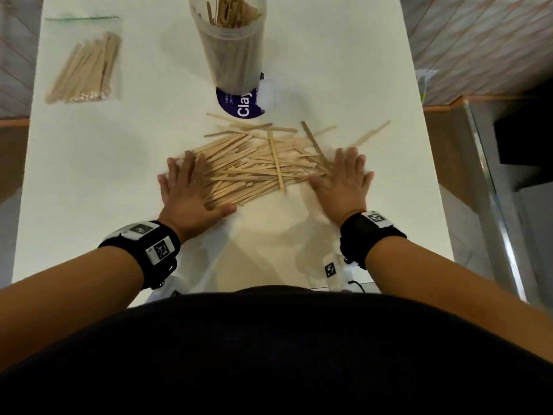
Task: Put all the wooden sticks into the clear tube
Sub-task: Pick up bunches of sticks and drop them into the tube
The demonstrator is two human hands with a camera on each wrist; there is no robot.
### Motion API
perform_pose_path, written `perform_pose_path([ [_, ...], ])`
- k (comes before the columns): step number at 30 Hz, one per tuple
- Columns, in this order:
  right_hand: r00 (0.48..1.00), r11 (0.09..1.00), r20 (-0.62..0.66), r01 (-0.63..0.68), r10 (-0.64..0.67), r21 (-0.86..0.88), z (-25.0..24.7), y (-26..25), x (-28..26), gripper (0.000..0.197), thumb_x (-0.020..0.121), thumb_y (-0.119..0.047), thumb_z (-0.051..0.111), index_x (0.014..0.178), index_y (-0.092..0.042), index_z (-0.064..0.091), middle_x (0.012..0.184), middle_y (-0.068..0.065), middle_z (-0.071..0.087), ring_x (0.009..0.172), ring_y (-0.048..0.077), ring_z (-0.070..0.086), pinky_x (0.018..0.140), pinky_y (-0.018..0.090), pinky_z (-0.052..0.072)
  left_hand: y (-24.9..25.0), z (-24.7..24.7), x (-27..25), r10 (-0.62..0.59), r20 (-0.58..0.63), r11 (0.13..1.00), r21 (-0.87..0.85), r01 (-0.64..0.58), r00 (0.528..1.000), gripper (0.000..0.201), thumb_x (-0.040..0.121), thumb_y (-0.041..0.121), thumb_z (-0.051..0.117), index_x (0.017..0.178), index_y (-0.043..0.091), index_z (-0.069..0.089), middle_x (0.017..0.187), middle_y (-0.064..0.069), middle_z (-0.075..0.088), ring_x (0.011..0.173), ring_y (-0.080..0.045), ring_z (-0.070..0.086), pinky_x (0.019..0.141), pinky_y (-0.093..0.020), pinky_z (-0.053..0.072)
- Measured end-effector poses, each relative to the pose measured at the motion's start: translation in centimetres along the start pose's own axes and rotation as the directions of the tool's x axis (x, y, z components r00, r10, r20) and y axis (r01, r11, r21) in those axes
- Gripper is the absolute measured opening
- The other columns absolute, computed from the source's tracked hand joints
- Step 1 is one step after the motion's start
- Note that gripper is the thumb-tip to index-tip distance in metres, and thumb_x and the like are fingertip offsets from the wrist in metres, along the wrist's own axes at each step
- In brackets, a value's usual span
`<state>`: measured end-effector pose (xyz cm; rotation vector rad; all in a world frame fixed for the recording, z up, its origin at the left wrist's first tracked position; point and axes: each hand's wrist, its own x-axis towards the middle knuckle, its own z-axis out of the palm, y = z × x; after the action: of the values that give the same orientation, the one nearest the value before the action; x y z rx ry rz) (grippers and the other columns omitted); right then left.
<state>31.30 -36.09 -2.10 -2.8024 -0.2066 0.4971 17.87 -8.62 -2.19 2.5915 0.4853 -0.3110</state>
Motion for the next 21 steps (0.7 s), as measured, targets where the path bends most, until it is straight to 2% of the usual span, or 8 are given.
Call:
perform_pose_path([
  [2,0.993,0.994,0.044,0.107,-0.107,0.005,0.3,-1.5,0.1,0.101,0.077,-0.073,0.050,0.153,-0.024,0.004,0.161,0.006,-0.010,0.147,0.028,-0.015,0.114,0.050,-0.013,0.8,0.4,0.2,0.011,0.002,1.000,0.011,-0.011,1.000,0.118,0.066,0.076,0.058,0.152,0.026,-0.005,0.160,0.001,-0.007,0.146,-0.028,-0.016,0.115,-0.049,-0.010],
  [4,0.976,0.977,0.050,0.212,-0.212,0.002,0.7,-2.2,0.3,0.100,0.075,-0.070,0.057,0.153,-0.026,0.011,0.162,0.002,-0.003,0.148,0.027,-0.009,0.115,0.050,-0.008,1.5,0.5,0.5,0.031,-0.024,0.999,0.029,-0.030,0.999,0.109,0.073,0.065,0.065,0.153,0.024,0.003,0.160,-0.002,0.004,0.147,-0.027,-0.003,0.117,-0.048,-0.001],
  [7,0.941,0.942,-0.036,0.337,-0.337,-0.018,0.6,-2.6,0.6,0.078,0.082,-0.049,0.064,0.147,-0.023,0.032,0.154,0.004,0.029,0.142,0.029,0.022,0.115,0.044,0.016,1.9,0.0,1.0,0.115,-0.110,0.982,0.164,-0.096,0.987,0.087,0.078,0.057,0.064,0.149,0.021,0.030,0.149,-0.005,0.034,0.133,-0.032,0.033,0.108,-0.047,0.025],
  [10,0.895,0.899,-0.090,0.433,-0.438,-0.065,-0.2,-2.7,1.3,0.055,0.085,-0.024,0.065,0.137,-0.015,0.050,0.126,0.013,0.055,0.117,0.036,0.046,0.095,0.041,0.037,2.2,-1.4,1.5,0.141,-0.127,0.968,0.226,-0.109,0.982,0.060,0.085,0.042,0.064,0.138,0.020,0.049,0.130,-0.011,0.053,0.113,-0.037,0.049,0.095,-0.044,0.038],
  [12,0.880,0.881,-0.063,0.467,-0.471,-0.071,-0.9,-2.7,2.0,0.048,0.087,-0.013,0.061,0.134,-0.011,0.052,0.119,0.016,0.057,0.111,0.038,0.049,0.092,0.044,0.041,2.3,-2.2,1.9,0.157,-0.144,0.973,0.190,-0.128,0.977,0.047,0.088,0.033,0.063,0.132,0.017,0.056,0.116,-0.016,0.059,0.105,-0.040,0.053,0.089,-0.045,0.044],
  [16,0.876,0.869,0.072,0.482,-0.476,-0.113,-2.2,-2.7,3.3,0.044,0.092,-0.006,0.050,0.135,-0.012,0.050,0.127,0.014,0.052,0.117,0.033,0.046,0.094,0.039,0.039,2.2,-3.5,2.2,0.156,-0.132,0.969,0.213,-0.125,0.979,0.033,0.094,0.029,0.054,0.123,0.018,0.064,0.102,-0.013,0.060,0.097,-0.037,0.057,0.077,-0.039,0.048],
  [19,0.865,0.850,0.118,0.502,-0.488,-0.158,-3.2,-2.8,3.6,0.044,0.088,0.001,0.044,0.129,-0.009,0.053,0.123,0.015,0.050,0.111,0.035,0.049,0.087,0.041,0.044,2.6,-4.1,2.4,0.155,-0.107,0.945,0.306,-0.115,0.982,0.029,0.097,0.032,0.046,0.115,0.016,0.063,0.103,-0.009,0.059,0.091,-0.032,0.056,0.072,-0.034,0.042],
  [21,0.854,0.828,0.157,0.520,-0.496,-0.209,-3.8,-2.9,3.7,0.042,0.085,0.004,0.042,0.124,-0.005,0.053,0.119,0.018,0.047,0.100,0.038,0.053,0.078,0.043,0.047,2.9,-4.5,2.5,0.121,-0.092,0.950,0.301,-0.089,0.988,0.025,0.098,0.037,0.045,0.098,0.016,0.058,0.093,-0.003,0.059,0.079,-0.024,0.052,0.068,-0.031,0.035],
])
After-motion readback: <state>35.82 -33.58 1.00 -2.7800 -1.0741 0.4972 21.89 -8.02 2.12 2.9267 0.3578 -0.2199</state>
